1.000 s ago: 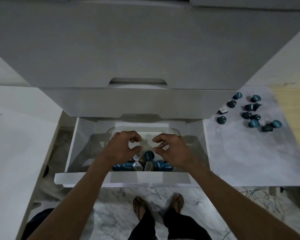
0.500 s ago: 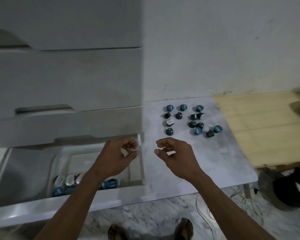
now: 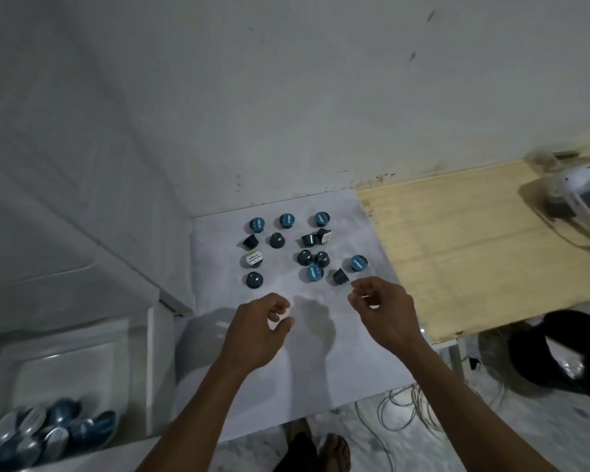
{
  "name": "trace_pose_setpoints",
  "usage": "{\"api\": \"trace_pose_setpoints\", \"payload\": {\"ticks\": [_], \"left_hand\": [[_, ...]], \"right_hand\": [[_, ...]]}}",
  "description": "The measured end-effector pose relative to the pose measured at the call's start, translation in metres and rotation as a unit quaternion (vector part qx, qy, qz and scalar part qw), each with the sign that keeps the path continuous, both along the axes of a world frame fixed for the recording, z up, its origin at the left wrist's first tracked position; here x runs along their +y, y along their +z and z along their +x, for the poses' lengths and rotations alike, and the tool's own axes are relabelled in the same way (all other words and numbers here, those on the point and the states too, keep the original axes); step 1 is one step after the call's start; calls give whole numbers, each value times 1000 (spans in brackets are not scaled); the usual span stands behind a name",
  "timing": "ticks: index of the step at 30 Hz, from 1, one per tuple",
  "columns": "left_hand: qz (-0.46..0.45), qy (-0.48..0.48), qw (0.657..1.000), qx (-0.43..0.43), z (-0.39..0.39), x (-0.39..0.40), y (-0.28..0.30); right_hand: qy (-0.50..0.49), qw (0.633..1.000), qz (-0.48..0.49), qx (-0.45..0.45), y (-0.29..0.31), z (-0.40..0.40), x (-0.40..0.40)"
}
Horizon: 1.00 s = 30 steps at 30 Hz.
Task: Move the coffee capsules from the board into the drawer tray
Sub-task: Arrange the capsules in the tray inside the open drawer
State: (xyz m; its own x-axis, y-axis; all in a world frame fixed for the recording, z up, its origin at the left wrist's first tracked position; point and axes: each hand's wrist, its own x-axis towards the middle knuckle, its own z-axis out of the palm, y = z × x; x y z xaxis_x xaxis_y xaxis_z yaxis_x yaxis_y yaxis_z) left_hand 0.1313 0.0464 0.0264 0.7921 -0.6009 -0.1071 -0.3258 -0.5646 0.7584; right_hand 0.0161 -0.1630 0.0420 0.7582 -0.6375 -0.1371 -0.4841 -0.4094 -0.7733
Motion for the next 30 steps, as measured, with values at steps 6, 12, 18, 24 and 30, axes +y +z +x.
{"api": "trace_pose_setpoints", "payload": {"ticks": [6,12,18,24,30], "left_hand": [[12,44,999,4,25,-61,-39],[23,70,997,-24,28,-95,-83],[-47,106,990,-86,20,-115,-117],[-69,137,977,-148,8,-126,-138],[-90,166,964,-187,9,-135,-148]], "right_hand": [[-54,998,-9,11,-44,23,-39],[-12,994,-104,10,-91,41,-60],[40,988,-147,-26,-144,49,-85],[23,971,-213,-107,-170,49,-87],[-6,965,-221,-141,-178,55,-86]]}}
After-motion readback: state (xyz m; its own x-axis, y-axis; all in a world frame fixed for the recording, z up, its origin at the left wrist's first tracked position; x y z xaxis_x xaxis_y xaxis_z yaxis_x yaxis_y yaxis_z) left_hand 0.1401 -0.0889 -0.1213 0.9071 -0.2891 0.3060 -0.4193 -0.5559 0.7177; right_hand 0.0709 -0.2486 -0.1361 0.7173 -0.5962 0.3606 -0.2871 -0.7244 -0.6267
